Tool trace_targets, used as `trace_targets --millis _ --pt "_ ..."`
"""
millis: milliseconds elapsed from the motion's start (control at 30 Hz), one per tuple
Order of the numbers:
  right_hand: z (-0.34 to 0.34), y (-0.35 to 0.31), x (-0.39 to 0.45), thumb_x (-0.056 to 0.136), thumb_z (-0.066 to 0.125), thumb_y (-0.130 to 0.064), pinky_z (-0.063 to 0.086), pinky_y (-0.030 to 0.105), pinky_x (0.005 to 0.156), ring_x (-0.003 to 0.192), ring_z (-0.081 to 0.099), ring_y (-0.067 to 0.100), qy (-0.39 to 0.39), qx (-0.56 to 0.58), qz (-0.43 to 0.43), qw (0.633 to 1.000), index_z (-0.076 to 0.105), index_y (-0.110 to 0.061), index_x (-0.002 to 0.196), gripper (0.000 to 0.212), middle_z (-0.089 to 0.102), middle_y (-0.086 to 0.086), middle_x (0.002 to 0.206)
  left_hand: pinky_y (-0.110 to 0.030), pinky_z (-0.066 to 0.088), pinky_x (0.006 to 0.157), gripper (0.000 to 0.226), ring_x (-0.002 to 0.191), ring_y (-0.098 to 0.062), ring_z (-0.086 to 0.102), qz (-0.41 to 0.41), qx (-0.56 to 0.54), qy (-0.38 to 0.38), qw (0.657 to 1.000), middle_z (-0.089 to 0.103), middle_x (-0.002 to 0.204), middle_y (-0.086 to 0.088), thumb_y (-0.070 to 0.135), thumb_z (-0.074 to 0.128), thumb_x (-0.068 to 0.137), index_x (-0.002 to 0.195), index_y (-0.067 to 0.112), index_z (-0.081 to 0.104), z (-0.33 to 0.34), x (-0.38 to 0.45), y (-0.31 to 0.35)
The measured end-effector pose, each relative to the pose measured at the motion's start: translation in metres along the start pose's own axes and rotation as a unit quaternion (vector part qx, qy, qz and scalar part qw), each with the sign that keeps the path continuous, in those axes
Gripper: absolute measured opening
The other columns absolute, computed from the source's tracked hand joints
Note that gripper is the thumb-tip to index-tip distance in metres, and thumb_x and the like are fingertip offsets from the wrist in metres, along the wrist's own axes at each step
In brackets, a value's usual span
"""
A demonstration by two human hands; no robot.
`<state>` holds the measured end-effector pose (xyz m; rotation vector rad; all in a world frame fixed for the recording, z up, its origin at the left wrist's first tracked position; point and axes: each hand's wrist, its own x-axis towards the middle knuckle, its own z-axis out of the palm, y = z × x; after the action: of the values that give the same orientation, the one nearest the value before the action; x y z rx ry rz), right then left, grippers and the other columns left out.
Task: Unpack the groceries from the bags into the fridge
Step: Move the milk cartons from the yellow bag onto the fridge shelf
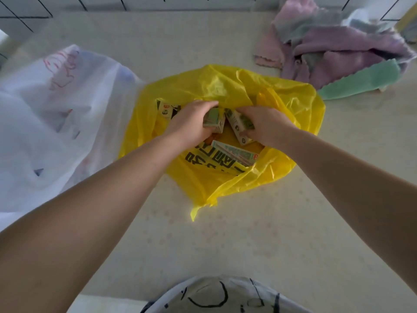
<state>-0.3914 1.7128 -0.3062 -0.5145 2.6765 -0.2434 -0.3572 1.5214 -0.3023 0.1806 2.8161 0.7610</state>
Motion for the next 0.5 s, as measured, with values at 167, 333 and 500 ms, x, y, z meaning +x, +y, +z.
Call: trace_targets --millis 167,333,500 --pt "-0.005 0.009 0.015 0.086 0.062 -0.034 0.045 0.041 0.095 0.128 0.044 0.028 -0.012 -0.037 -0.001 0.999 0.024 -0.026 0.147 0.072 0.043 0.005 0.142 -0.038 0.044 0.1 0.064 0.124 -0.021 0.049 0.031 0.074 -0.046 0.996 0.039 0.147 -0.002 0.015 0.063 0.086 0.144 0.021 0.036 -0.004 0.02 0.002" --pt "-0.006 0.006 0.023 0.085 0.061 -0.042 0.048 0.039 0.08 0.117 0.053 0.031 -0.012 -0.072 0.013 0.997 0.025 -0.026 0.144 0.072 0.052 0.007 0.128 -0.041 0.053 0.077 0.047 0.111 -0.027 0.057 0.067 0.198 -0.08 0.975 0.056 0.126 -0.001 0.017 0.056 0.087 0.132 0.027 0.048 0.0 0.034 0.003" --pt "-0.006 -0.001 0.03 0.084 0.06 -0.05 0.041 0.036 0.068 0.111 0.055 0.032 -0.002 -0.109 0.04 0.993 0.039 -0.018 0.132 0.062 0.052 0.009 0.122 -0.033 0.039 0.054 0.034 0.094 -0.03 0.061 0.085 0.289 -0.053 0.952 0.058 0.108 -0.001 0.021 0.057 0.088 0.122 0.024 0.051 0.011 0.042 0.002"
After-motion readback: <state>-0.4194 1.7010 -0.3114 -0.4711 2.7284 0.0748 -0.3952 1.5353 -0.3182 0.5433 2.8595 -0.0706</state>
